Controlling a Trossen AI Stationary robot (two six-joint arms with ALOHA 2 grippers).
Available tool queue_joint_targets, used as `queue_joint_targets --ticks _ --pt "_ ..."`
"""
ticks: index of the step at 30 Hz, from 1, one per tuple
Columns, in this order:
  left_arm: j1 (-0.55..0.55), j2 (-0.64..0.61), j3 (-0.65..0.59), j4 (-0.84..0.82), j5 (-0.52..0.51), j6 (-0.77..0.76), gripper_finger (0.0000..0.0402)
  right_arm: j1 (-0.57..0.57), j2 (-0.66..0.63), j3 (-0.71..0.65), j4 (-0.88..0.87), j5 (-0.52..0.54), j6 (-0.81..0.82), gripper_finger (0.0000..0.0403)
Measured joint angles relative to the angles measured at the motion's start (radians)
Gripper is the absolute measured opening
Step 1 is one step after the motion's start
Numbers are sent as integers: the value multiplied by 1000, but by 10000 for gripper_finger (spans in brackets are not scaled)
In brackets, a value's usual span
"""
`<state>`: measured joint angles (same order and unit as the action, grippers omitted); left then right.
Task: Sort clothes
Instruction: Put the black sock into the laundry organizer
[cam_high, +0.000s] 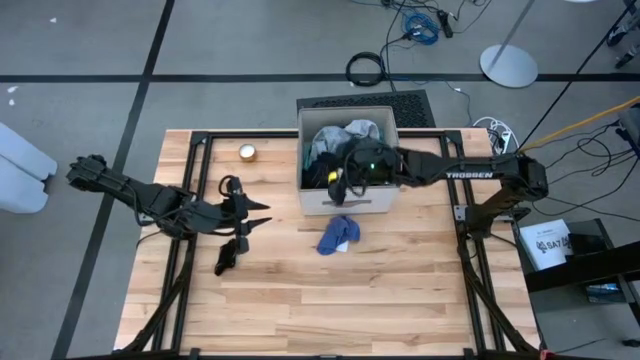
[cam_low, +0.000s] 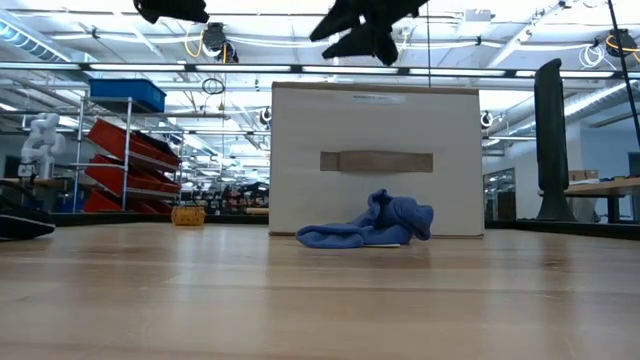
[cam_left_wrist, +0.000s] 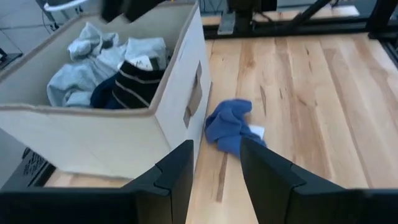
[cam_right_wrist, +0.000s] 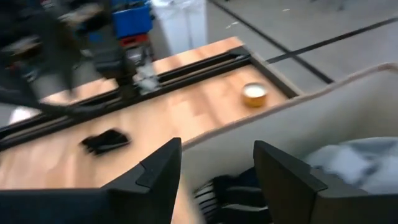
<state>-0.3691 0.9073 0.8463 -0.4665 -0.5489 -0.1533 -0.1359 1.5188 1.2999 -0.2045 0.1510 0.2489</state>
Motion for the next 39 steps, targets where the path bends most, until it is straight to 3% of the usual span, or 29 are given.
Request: queue_joint_targets --ticks 5,15,22,29,33,39 --pt "0 0 0 -54 67 -91 141 107 0 0 -6 5 1 187" --pt "-1 4 0 -186 366 -382 141 320 44 0 7 86 -6 187" --pt "-46 28 0 -403 370 -722 141 395 137 0 5 87 -7 187" --pt "-108 108 0 -632 356 -1053 141 400 245 0 7 86 -28 187" --pt "-128 180 0 -677 313 -1142 141 397 283 0 8 85 -26 187" --pt "-134 312 0 -675 305 -1120 141 398 292 0 11 81 -26 187"
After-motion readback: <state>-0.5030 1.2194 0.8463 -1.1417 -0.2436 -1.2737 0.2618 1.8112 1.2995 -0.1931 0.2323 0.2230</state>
